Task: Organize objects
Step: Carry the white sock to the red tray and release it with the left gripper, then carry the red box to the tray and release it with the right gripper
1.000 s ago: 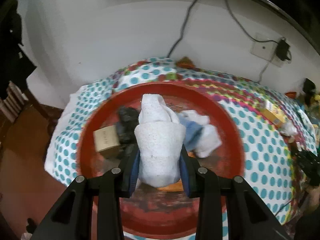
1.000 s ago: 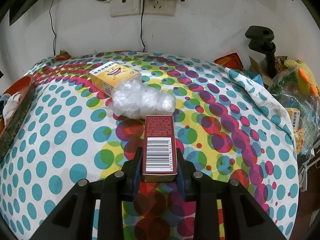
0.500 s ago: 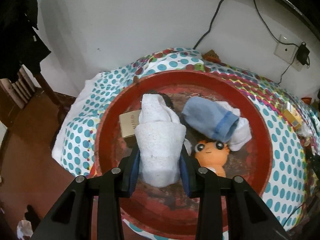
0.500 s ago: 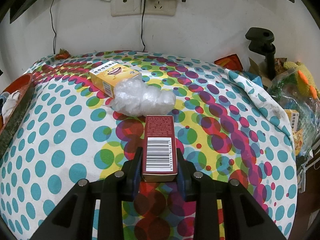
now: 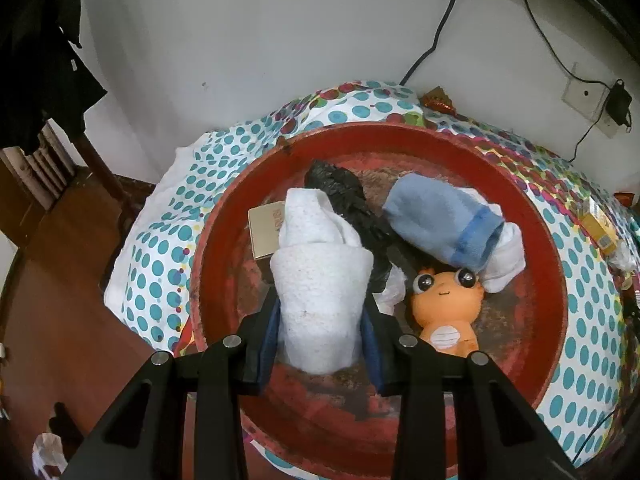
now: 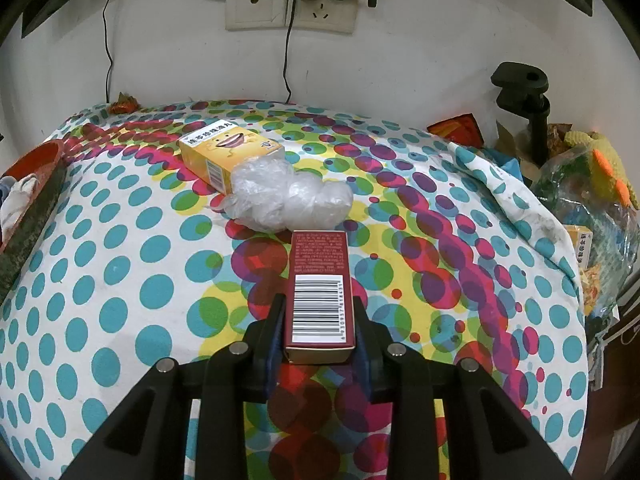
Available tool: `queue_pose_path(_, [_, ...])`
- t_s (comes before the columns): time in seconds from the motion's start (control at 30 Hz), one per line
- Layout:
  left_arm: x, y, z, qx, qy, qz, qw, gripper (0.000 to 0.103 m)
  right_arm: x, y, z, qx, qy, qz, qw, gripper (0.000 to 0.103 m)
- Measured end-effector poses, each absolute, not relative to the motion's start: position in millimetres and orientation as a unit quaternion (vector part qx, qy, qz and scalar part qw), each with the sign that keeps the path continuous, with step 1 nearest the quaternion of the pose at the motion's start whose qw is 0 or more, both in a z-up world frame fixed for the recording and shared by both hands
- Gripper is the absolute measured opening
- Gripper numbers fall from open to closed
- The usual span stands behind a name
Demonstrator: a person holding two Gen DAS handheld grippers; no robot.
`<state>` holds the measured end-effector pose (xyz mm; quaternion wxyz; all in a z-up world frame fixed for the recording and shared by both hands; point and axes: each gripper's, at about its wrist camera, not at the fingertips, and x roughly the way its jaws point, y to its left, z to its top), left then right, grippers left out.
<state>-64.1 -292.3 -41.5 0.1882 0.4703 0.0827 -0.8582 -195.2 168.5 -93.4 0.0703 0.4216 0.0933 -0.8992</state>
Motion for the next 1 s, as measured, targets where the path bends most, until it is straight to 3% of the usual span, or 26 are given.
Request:
queue_pose_path(0.3, [-63.4,-293.3,-50.6,0.477,0.077,-0.855,0.190,0.042,-195.5,168.3,-93.0,0.421,0.096,-0.899,0.069,0.031])
queue_pose_path(0.47, [-59.5,-295.0,-48.7,0.472,0.071,-0.855,0.204,0.059,-195.4,168.6,-93.3,0.421,0.096,-0.899,0.069,0.031])
queue_pose_path(0.8, [-40.5,-293.6,-31.1,0.445,0.070,-0.867,0.215,0.079,-196.1,169.7,-92.8,0.423,0.085,-0.899,0.073,0.030])
queue_pose_path(0.87, [-34.8,-291.6,-26.7,0.436,0.062,-0.870,0.222,0.091,-195.4,169.6,-92.2,0.422,0.086,-0.900,0.073,0.030])
queue_pose_path(1.0, [-23.6,-289.3,-22.4,0.429,0.061,-0.873,0.224,0.094,-184.2,165.7,-90.7,0.421,0.093,-0.899,0.073,0.030])
